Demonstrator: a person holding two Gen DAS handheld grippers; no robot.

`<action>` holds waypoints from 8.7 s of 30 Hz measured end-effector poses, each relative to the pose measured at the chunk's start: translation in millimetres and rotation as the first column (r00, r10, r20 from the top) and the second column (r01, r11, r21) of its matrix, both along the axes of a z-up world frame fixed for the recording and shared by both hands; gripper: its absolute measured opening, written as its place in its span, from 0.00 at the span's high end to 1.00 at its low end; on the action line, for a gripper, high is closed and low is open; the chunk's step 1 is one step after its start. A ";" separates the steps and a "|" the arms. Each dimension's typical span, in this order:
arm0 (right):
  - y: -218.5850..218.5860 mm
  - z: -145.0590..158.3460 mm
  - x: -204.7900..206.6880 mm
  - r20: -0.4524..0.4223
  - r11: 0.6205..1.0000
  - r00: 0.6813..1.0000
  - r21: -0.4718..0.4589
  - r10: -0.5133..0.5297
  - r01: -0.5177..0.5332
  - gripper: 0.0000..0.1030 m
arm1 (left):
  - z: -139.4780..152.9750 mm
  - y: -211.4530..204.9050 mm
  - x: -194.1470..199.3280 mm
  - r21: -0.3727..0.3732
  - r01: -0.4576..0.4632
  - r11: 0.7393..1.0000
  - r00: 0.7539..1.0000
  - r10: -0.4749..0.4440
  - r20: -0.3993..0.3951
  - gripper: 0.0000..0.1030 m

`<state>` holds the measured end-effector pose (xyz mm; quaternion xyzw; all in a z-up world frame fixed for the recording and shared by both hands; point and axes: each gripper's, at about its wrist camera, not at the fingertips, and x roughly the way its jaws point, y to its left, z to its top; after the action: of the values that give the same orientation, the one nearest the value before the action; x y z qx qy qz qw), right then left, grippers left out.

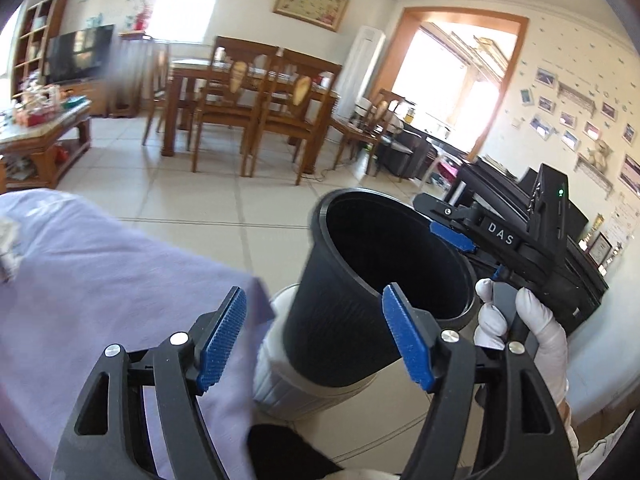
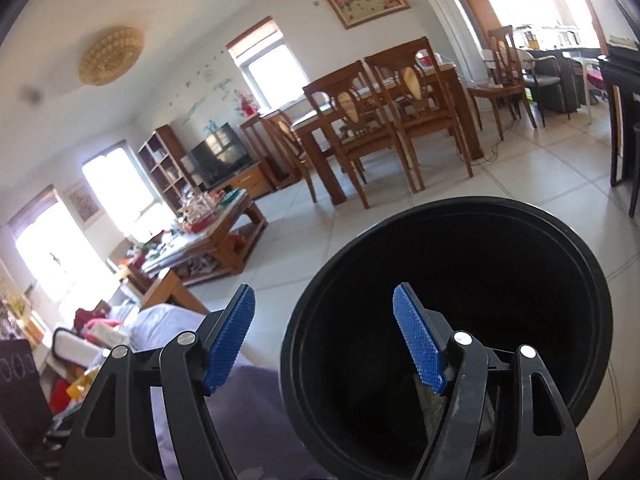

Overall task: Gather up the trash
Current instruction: 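Move both open grippers back over the table, then grasp the clear plastic tray with the left gripper while the right grasps the red juice box, then carry tray and red juice box to the bin and release both, then return both open grippers to the table, then grasp the orange with the left gripper while the right grasps the white milk carton, then carry the orange and milk carton to the bin and release both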

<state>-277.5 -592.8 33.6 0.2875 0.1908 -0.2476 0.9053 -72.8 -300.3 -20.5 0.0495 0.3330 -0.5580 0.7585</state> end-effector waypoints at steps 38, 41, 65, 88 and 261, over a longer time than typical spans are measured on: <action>353.1 -7.5 255.7 -0.418 0.460 0.467 -0.124 0.779 -0.879 0.31 | -32.2 271.2 63.3 0.196 -0.530 0.825 0.840 0.543 -0.018 0.31; 360.8 -13.6 267.6 -0.432 0.429 0.431 -0.107 0.792 -0.897 0.30 | -34.5 269.5 67.8 0.199 -0.520 0.831 0.842 0.538 -0.048 0.38; 340.8 3.4 257.3 -0.270 0.452 0.440 -0.020 0.856 -0.892 0.68 | -34.8 272.2 67.9 0.210 -0.540 0.815 0.825 0.561 -0.058 0.55; 149.6 69.0 101.3 -0.067 0.830 0.837 -0.104 0.543 -0.548 0.68 | 19.0 173.3 35.1 -0.013 -0.308 0.951 0.951 0.308 0.003 0.63; -52.5 14.9 -48.9 -0.040 0.999 0.999 0.010 -0.030 0.030 0.59 | 12.2 -38.7 -19.6 -0.093 0.118 0.989 0.993 -0.117 0.009 0.63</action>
<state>-326.4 -645.3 48.5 0.2903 0.2059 -0.2657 0.8960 -92.4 -339.0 -8.3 0.0345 0.3019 -0.6166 0.7263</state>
